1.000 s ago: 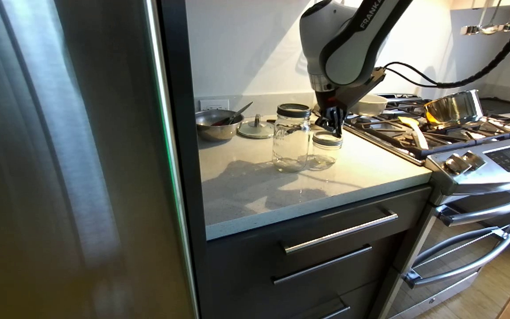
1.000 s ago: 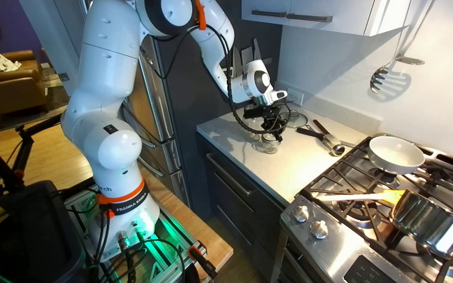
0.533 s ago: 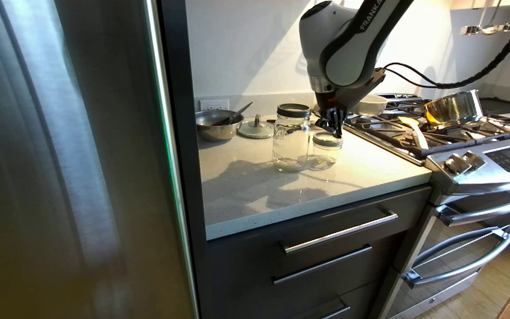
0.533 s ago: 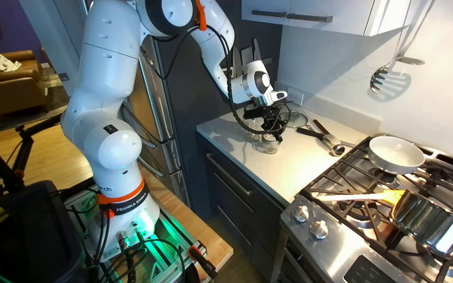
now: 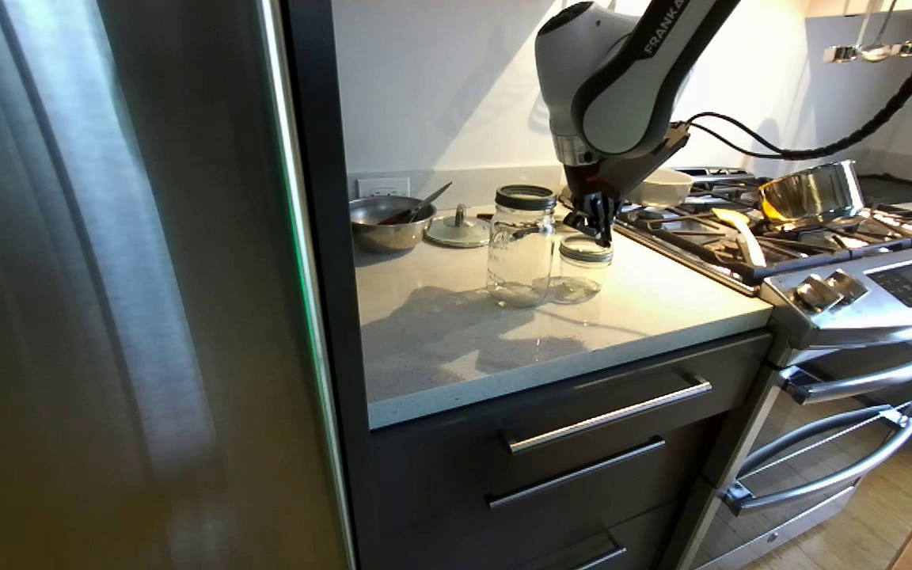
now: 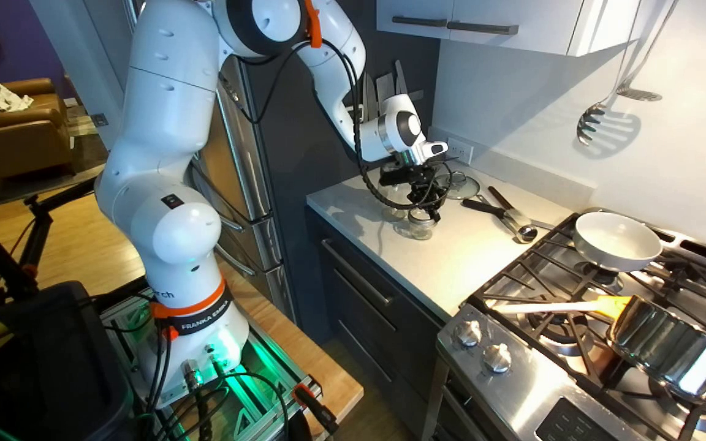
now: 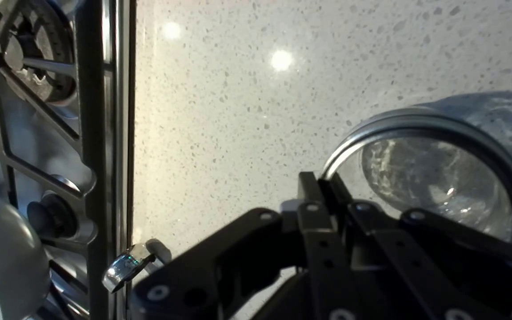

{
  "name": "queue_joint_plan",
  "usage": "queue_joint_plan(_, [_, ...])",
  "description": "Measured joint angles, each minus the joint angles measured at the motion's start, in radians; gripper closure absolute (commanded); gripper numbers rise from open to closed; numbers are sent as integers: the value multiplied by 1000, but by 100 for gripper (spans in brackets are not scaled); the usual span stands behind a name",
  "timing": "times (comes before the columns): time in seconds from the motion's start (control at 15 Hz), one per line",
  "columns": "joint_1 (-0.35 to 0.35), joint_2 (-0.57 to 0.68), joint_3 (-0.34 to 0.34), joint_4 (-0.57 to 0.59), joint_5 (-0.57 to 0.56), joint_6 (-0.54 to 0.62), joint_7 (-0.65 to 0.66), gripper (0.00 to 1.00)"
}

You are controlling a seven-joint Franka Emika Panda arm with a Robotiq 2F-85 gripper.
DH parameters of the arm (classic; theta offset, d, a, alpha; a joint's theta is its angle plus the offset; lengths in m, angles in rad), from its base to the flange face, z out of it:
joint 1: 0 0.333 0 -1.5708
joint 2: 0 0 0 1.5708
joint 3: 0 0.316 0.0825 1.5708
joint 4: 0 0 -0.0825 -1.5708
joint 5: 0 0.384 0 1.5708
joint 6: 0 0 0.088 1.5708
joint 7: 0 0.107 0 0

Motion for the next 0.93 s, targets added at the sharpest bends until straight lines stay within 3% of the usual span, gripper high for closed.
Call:
queue_joint_plan(0.13, [0,0,0,0,0,0,0,97])
queue_joint_plan(0.33, [0,0,0,0,-1,0,0,65])
queue_joint_plan(0.47, [0,0,-1,0,-2,0,0,57])
queue_joint_plan(0.67, [0,1,-1,0,-2,0,1,52])
queue_joint_plan(0.93, [0,2,-1,0,-2,0,2,57])
